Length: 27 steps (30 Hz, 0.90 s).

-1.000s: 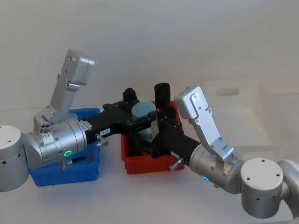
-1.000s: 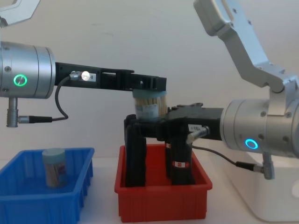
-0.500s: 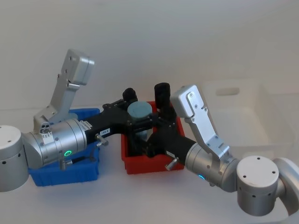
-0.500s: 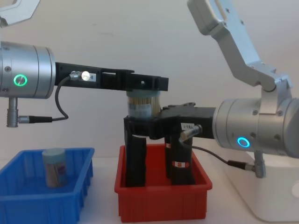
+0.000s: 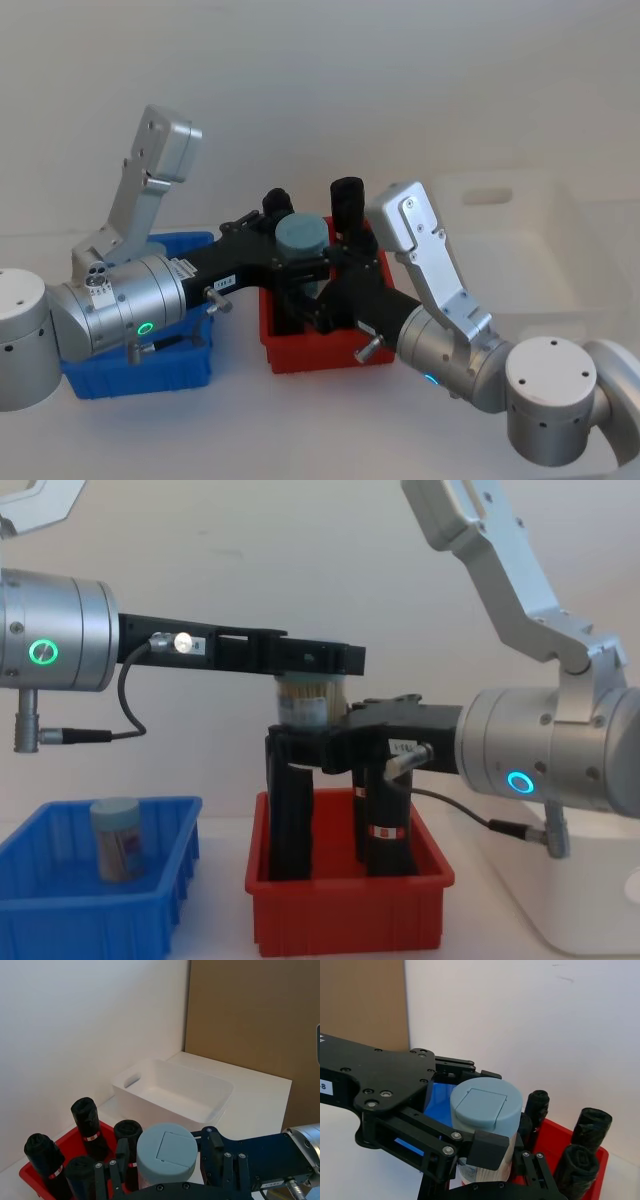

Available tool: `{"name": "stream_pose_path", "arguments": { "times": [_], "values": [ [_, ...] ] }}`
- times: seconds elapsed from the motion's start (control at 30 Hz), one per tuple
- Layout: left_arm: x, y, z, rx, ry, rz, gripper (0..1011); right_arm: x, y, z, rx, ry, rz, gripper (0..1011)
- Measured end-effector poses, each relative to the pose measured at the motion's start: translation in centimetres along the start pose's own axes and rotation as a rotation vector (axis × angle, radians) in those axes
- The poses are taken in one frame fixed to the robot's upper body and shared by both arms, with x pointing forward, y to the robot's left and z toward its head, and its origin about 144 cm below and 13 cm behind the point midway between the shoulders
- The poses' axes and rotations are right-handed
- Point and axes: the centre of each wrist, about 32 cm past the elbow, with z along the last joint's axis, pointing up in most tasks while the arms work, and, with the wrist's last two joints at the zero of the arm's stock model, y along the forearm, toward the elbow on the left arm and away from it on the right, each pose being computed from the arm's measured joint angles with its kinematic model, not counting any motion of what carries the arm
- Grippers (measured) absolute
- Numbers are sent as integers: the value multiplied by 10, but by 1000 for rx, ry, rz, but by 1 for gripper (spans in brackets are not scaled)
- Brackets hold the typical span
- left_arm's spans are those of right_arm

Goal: Pick the cotton swabs from the blue box and place them into the white box.

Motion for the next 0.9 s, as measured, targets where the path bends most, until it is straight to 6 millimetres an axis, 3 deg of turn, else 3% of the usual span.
{"name": "stream_pose_path", "arguments": {
  "times": [0.5,0.9],
  "values": [
    [0,0,0,0,0,0,1003,-7,-8,0,-28,-27,-154,623],
    [0,0,0,0,0,0,1003,-1,-28,-3,-30,-25,-336,623]
  ]
}}
